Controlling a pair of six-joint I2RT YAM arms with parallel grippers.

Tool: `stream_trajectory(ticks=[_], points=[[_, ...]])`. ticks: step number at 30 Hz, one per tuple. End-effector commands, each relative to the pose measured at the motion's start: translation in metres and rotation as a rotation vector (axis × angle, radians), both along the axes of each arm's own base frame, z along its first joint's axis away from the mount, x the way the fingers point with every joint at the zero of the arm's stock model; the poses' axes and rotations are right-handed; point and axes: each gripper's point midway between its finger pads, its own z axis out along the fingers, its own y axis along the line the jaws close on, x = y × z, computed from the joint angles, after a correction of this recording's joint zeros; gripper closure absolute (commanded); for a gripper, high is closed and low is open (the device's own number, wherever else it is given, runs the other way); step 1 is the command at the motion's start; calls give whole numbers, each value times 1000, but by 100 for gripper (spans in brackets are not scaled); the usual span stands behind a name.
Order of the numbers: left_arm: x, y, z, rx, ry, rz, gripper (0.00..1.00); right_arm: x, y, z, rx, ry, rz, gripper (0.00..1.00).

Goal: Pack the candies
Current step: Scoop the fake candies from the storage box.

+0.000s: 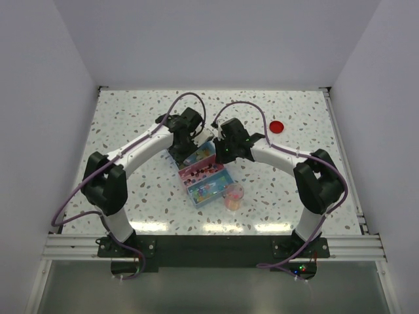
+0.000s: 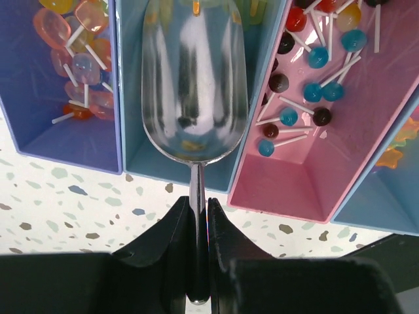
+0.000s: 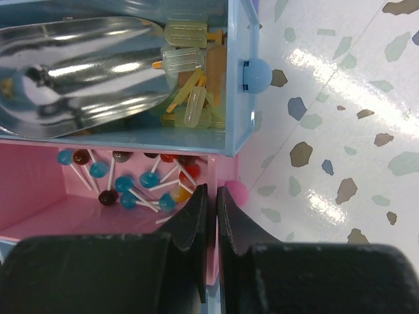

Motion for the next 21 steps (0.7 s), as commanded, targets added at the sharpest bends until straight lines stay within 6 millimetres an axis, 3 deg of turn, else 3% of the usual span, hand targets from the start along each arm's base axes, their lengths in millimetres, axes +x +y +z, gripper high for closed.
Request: stream_trajectory(ticks=[1,8,15,21], points=[[26,-60,11,-177,-112,-150,100,-15,32,-9,76,47,92,100],[4,-35,2,-124,-69,-168,100,-15,25,-13,34,39,96,100],[-6,8,4,21,-22,-138,100,-12,16,-13,-19,7,96,100],[-15,19,2,77,43,-136,100,-10,15,-11,-28,-4,102,100]])
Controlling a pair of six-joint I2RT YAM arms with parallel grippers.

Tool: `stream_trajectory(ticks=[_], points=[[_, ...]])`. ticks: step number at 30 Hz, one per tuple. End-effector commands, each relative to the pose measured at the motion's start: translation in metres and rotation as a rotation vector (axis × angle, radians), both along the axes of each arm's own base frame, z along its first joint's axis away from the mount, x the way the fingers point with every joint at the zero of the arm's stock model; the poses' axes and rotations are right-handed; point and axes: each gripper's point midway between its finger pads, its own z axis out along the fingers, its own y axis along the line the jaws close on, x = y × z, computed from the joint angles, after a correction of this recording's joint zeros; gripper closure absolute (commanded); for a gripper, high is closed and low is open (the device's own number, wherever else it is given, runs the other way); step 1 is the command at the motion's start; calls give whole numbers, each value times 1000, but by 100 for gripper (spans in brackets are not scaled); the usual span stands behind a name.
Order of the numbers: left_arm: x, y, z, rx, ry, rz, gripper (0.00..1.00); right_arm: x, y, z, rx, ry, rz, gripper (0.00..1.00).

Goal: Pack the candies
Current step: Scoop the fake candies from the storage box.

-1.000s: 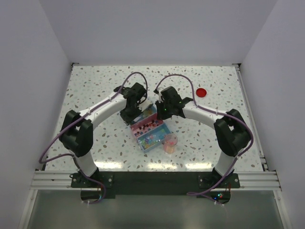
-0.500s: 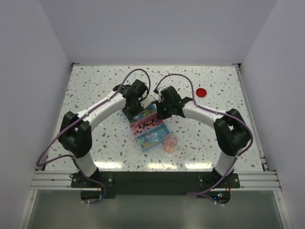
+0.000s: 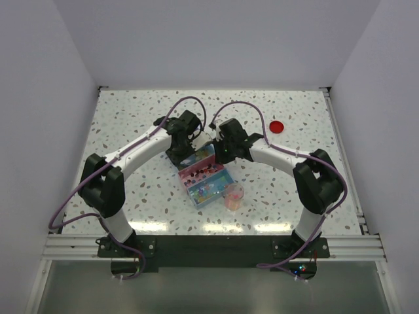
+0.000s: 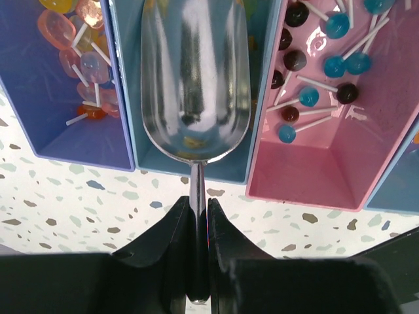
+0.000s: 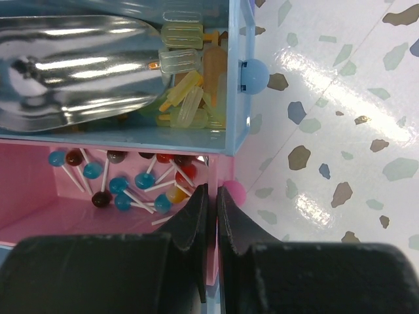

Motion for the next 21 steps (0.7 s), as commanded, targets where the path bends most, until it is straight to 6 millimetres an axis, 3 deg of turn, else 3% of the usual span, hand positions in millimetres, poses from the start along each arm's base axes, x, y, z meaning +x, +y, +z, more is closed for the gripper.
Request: stream_trajectory(ticks=[1,7,13,21], points=[[-14,6,1,32,73,-42,100,-11,16,-11,7,28,71,100],[-22,15,-7,72,99,-26,100,-11,14,-13,-4,31,73,100],[-17,14,-14,86,98,20,100,-10,16,-13,0,27,79,100],[2,-58,-22,-238,103,11,100,-16,35,-6,93,62,117,100]])
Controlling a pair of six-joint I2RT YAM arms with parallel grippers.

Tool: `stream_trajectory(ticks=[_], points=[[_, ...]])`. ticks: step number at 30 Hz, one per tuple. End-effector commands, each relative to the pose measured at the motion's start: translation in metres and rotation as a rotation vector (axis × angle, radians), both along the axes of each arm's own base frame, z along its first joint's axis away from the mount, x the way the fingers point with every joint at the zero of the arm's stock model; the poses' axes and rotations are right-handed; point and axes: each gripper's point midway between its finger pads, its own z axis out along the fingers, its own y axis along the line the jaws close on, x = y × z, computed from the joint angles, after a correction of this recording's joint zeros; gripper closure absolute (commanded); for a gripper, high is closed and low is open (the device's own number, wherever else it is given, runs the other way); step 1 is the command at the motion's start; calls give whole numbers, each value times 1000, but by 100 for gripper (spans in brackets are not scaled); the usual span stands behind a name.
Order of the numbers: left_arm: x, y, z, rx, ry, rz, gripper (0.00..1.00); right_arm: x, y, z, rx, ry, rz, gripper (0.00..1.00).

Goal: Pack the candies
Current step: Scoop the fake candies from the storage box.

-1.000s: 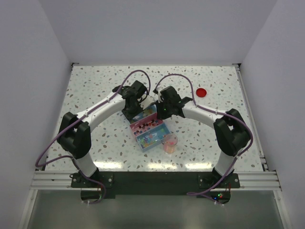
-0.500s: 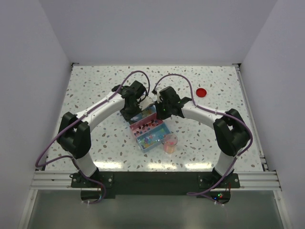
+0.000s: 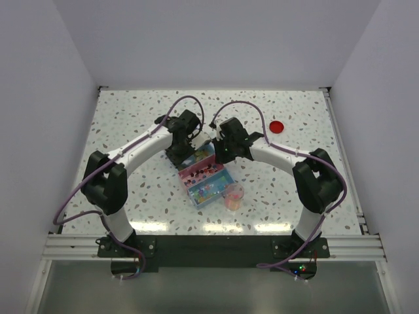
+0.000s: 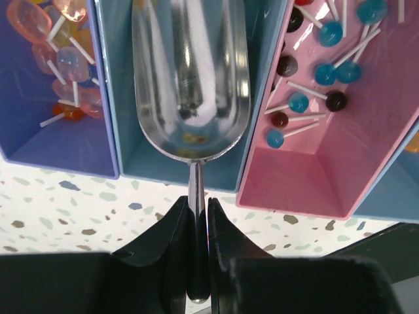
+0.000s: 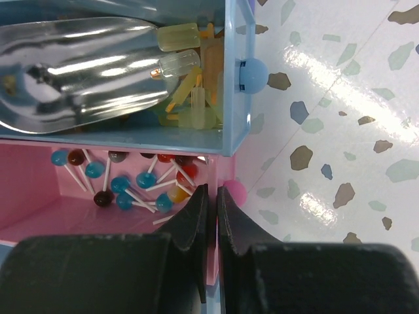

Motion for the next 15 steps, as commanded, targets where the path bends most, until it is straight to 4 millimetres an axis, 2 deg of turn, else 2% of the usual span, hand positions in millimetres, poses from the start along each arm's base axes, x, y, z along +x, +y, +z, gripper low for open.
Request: stream_trajectory(ticks=[1,5,8,12,15], points=[[8,-63,-15,-257,36,-27,100,-17,34,-7,85,45,116,100],[6,-105,-4,-482,67,-43,100,-20,40,-7,112,67,127,100],[6,-116,-2,-539,82,-15,100,-21,41,-9,114,79,131,100],[14,-106,-13,-473,44,-9,100,-21,40,-12,107,80,126,100],[20,-97,-17,-389,-52,-110,100,-20,39,-14,101,75,128,100]])
